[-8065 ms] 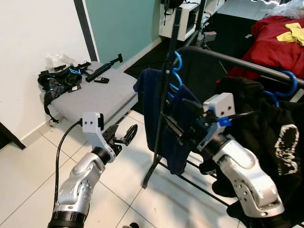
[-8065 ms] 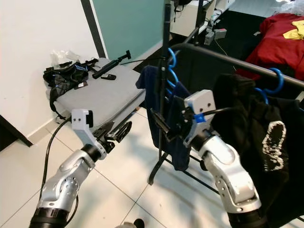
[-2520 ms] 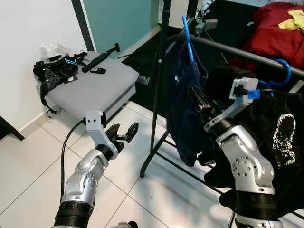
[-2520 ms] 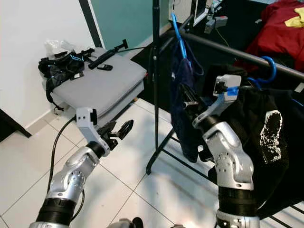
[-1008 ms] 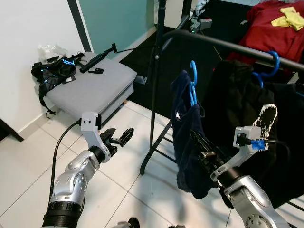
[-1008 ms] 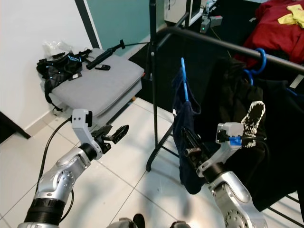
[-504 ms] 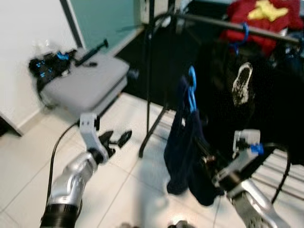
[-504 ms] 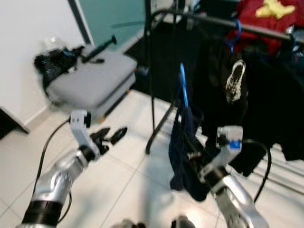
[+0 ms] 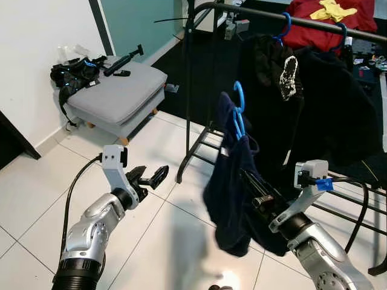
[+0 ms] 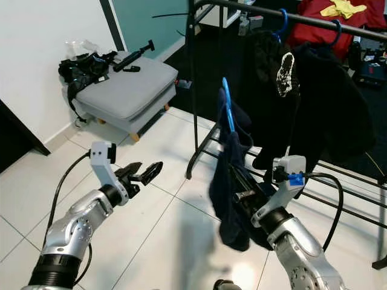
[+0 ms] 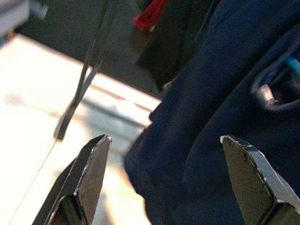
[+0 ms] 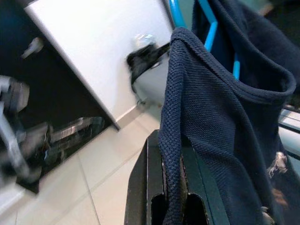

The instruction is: Hang hanger

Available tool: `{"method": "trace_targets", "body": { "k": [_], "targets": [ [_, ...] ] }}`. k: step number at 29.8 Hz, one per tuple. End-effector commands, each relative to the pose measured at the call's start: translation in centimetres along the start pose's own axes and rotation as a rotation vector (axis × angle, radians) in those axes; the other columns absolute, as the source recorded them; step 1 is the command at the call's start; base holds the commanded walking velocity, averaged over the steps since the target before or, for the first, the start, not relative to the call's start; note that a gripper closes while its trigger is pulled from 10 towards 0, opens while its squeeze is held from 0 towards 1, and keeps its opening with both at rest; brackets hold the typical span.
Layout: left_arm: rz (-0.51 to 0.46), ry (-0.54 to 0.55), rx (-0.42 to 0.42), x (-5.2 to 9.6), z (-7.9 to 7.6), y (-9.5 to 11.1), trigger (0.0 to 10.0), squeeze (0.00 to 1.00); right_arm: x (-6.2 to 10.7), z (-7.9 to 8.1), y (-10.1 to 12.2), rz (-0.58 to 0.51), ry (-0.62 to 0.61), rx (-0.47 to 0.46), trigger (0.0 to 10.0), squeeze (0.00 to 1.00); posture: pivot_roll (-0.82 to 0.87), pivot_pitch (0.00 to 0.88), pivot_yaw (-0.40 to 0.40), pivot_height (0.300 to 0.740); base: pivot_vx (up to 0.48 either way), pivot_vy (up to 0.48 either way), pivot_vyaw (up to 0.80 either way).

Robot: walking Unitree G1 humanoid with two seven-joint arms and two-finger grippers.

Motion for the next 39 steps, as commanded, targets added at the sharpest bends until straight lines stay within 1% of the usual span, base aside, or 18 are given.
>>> {"method": "trace_targets", "body": {
  "k": [1,3,4,7,8,11,12,13,17,23,27,30,32,33,36,37,38,39],
  "targets": [
    [-0.047,-0.044,-0.036,0.0,-0.4,1.5,10.0,0.00,0.0,1.0,0.6,-0.017,0.074,-0.006,10.0,0.00,-0.08,0.192,0.061,0.740,0.000,0.000,0.00],
    [-0.105,-0.115,-0.050,0.0,-1.1,3.3,10.0,0.00,0.7,1.3,1.3,-0.007,0.144,0.002,10.0,0.00,-0.08,0.185,0.062,0.740,0.000,0.000,0.00],
    [-0.105,-0.115,-0.050,0.0,-1.1,3.3,10.0,0.00,0.7,1.3,1.3,-0.007,0.144,0.002,10.0,0.00,-0.08,0.185,0.062,0.740,0.000,0.000,0.00],
    [-0.192,-0.224,-0.102,-0.1,-2.1,6.6,10.0,0.00,1.8,0.6,3.2,-0.036,0.200,-0.006,10.0,0.00,-0.08,0.173,0.060,0.740,0.000,0.000,0.00],
    [-0.192,-0.224,-0.102,-0.1,-2.1,6.6,10.0,0.00,1.8,0.6,3.2,-0.036,0.200,-0.006,10.0,0.00,-0.08,0.173,0.060,0.740,0.000,0.000,0.00],
    [-0.277,-0.436,-0.175,1.0,-4.2,10.8,10.0,0.00,3.1,0.0,5.2,-0.052,0.279,0.015,10.0,0.00,-0.07,0.160,0.056,0.740,0.000,0.000,0.00],
    [-0.280,-0.497,-0.188,1.4,-4.8,11.6,10.0,0.00,3.5,0.1,5.4,-0.042,0.308,0.024,10.0,0.00,-0.07,0.160,0.056,0.740,0.000,0.000,0.00],
    [-0.280,-0.497,-0.188,1.4,-4.8,11.6,10.0,0.00,3.5,0.1,5.4,-0.042,0.308,0.024,10.0,0.00,-0.07,0.160,0.056,0.740,0.000,0.000,0.00],
    [-0.271,-0.677,-0.329,3.2,-6.4,14.6,10.0,0.00,5.0,-0.7,5.6,0.093,0.376,0.111,10.0,0.00,-0.07,0.141,0.055,0.740,0.000,0.000,0.00],
    [-0.276,-0.733,-0.454,3.5,-6.8,17.5,10.0,0.00,5.5,-1.6,7.6,0.165,0.419,0.193,10.0,0.00,-0.07,0.128,0.056,0.740,0.000,0.000,0.00],
    [-0.268,-0.751,-0.500,3.4,-7.1,18.1,10.0,0.00,5.4,-1.5,8.2,0.185,0.450,0.216,10.0,0.00,-0.07,0.123,0.058,0.740,0.000,0.000,0.00],
    [-0.218,-0.786,-0.600,3.0,-7.3,18.1,10.0,0.00,5.2,-0.6,8.8,0.232,0.544,0.248,10.0,0.00,-0.07,0.112,0.059,0.740,0.000,0.000,0.00],
    [-0.218,-0.786,-0.600,3.0,-7.3,18.1,10.0,0.00,5.2,-0.6,8.8,0.232,0.544,0.248,10.0,0.00,-0.07,0.112,0.059,0.740,0.000,0.000,0.00],
    [-0.164,-0.815,-0.666,2.8,-7.4,17.5,10.0,0.00,4.8,-0.1,9.2,0.257,0.597,0.272,10.0,0.00,-0.07,0.101,0.059,0.740,0.000,0.000,0.00],
    [-0.164,-0.815,-0.666,2.8,-7.4,17.5,10.0,0.00,4.8,-0.1,9.2,0.257,0.597,0.272,10.0,0.00,-0.07,0.101,0.059,0.740,0.000,0.000,0.00],
    [-0.118,-0.843,-0.726,2.6,-7.6,16.9,10.0,0.00,4.5,0.4,9.6,0.275,0.651,0.293,10.0,0.00,-0.07,0.091,0.059,0.740,0.000,0.000,0.00],
    [-0.118,-0.843,-0.726,2.6,-7.6,16.9,10.0,0.00,4.5,0.4,9.6,0.275,0.651,0.293,10.0,0.00,-0.07,0.091,0.059,0.740,0.000,0.000,0.00],
    [-0.084,-0.864,-0.811,2.1,-7.9,16.7,10.0,0.00,3.9,1.2,9.9,0.307,0.716,0.329,10.0,0.00,-0.07,0.083,0.055,0.740,0.000,0.000,0.00]
  ]
}}
Point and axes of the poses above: a point about 5 cm out from each wrist's last joint towards the gripper, its own x axis pointing back from the gripper into the wrist, its own y axis along the axis of the wrist's last joint, z = x × y, the point moved 5 cm from there along -x, pointing out of the wrist towards the gripper, and after that the axes turned 1 degree about -x, right-handed, at the moved point
